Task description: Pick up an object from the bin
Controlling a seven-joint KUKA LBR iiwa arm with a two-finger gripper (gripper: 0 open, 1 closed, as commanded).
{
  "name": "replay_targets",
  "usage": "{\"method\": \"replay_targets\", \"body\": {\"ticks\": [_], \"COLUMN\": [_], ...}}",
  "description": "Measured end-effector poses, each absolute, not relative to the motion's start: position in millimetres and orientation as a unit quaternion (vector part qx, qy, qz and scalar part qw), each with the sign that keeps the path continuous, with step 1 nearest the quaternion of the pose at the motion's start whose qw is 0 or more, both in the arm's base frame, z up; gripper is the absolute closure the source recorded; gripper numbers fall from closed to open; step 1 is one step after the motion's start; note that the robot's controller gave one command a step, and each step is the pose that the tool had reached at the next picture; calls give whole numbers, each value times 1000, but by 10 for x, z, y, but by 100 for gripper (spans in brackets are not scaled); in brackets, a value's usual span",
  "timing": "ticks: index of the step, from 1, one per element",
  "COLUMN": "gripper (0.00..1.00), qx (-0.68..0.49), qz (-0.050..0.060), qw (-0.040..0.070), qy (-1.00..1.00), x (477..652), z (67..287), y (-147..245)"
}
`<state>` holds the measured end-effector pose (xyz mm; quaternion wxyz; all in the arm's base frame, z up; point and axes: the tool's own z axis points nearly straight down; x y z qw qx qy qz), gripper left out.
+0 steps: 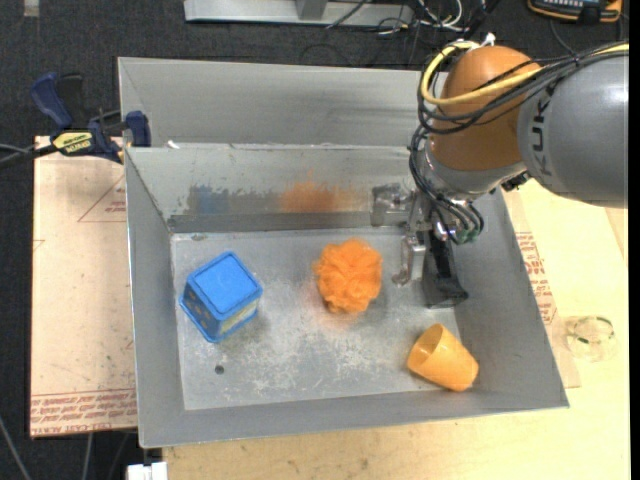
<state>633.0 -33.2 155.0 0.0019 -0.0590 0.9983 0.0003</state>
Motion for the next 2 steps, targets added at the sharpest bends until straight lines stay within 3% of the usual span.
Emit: {"method": "replay_targets", "body": {"ticks": [1,2], "gripper": [0,0], "qx": [-102,-116], "qz": [1,1], "qw": [2,2], "qy": [995,993], "x": [6169,6023], "z": [1285,1239], "y": [-15,139]}}
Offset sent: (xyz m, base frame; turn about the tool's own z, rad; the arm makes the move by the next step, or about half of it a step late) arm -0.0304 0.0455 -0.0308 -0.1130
